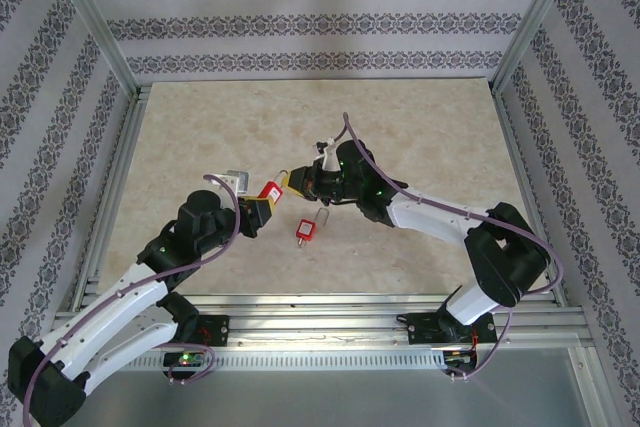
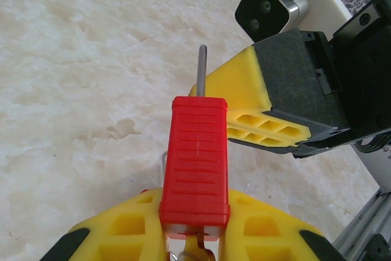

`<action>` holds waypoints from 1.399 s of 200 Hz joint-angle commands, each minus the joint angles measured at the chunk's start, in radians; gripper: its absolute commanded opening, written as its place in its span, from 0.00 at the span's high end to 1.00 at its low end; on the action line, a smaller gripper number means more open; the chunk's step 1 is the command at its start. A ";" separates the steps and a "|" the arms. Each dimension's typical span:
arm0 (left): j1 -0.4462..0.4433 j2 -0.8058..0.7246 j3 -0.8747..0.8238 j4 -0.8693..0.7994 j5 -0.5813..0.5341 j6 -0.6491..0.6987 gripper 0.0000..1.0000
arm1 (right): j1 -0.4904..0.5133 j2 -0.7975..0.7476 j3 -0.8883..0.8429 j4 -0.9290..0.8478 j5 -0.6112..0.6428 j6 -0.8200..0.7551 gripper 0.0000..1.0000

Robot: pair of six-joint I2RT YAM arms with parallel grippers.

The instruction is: Unlock with the key

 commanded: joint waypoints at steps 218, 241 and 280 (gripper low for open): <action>0.010 0.080 0.056 0.082 0.007 0.039 1.00 | -0.028 -0.135 -0.125 0.083 0.158 0.062 0.34; 0.008 0.128 0.064 0.113 0.010 0.053 1.00 | 0.019 -0.099 -0.074 0.078 0.164 0.095 0.29; 0.002 0.163 0.080 0.112 -0.010 0.103 1.00 | 0.080 -0.058 -0.010 0.013 0.183 0.145 0.30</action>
